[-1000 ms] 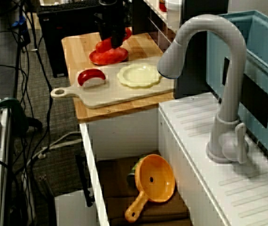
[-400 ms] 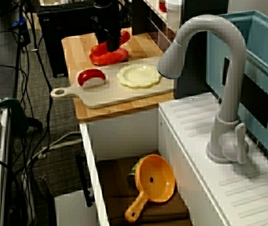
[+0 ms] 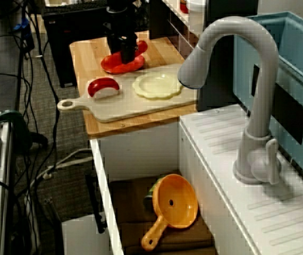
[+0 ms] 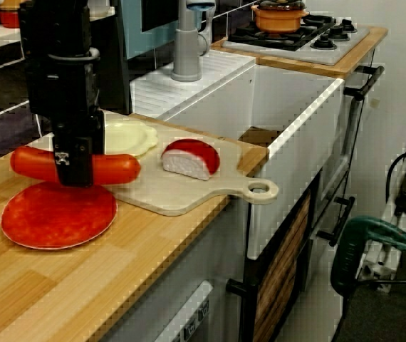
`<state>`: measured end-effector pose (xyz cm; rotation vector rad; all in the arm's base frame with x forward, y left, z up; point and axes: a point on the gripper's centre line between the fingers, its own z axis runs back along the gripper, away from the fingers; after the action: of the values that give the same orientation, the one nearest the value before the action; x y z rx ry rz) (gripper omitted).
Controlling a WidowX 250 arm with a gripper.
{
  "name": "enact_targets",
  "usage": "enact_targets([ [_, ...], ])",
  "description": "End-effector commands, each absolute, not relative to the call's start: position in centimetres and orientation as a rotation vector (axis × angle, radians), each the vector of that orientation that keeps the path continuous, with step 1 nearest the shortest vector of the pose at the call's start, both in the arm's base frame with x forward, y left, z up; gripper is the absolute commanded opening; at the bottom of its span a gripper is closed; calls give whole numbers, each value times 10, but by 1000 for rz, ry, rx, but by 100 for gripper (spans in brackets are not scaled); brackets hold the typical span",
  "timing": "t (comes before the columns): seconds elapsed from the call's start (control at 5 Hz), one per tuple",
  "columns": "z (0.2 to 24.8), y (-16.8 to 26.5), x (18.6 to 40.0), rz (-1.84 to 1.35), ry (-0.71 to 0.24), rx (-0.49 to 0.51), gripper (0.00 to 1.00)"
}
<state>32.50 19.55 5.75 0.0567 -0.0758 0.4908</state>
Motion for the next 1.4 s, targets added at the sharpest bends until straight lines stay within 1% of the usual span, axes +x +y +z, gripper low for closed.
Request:
enact_targets([
  [0.0,90,178,331,472,-161,97,0],
  [0.2,92,173,331,474,-165,87,0],
  [0.6,101,161,324,446,-174,101,0],
  [1.0,93,152,322,451,-156,99,0],
  [1.2,94,143,321,452,-153,82,0],
])
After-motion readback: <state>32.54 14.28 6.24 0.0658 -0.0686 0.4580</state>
